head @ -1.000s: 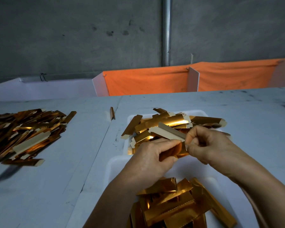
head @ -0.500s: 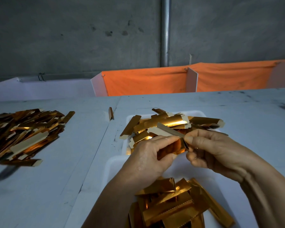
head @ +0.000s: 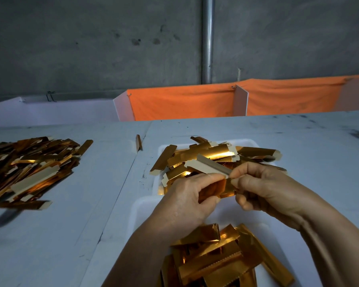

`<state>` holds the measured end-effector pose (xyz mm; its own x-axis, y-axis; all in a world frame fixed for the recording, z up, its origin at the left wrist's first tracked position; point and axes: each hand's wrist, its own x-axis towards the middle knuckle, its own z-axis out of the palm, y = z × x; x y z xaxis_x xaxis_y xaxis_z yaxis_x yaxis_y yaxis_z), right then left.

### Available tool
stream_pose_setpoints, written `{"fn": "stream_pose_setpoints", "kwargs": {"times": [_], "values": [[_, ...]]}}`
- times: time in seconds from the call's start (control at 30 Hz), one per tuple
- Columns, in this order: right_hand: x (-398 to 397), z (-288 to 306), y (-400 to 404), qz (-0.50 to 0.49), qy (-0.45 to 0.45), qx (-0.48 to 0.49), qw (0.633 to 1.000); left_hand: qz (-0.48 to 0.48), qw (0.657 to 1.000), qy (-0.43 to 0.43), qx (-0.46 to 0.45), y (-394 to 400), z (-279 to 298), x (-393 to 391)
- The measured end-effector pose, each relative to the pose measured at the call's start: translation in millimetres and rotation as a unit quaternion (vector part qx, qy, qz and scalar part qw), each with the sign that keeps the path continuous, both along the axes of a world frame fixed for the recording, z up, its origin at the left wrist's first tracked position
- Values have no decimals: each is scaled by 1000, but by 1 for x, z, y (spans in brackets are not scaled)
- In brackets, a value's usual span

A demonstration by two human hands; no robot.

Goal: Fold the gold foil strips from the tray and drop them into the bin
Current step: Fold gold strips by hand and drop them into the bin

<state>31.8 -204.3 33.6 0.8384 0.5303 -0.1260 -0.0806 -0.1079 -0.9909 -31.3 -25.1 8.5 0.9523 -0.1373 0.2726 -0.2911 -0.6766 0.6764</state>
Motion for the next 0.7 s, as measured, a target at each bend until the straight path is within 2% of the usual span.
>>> {"fn": "stream_pose_setpoints", "kwargs": {"times": [0.23,0.53,0.63,0.7], "values": [[-1,3,-3,12,21,27,999,3,999,26,-41,1,2,0],[-1,-3,3,4,-66,-15,998,4,1000,1,1,1,1,-1],[0,-2,-1,17,-44,15,999,-2,1000,3,-15,2,2,-2],[0,0,-2,30,-10,56,998,-10,998,17,-60,5,5,-2]]}}
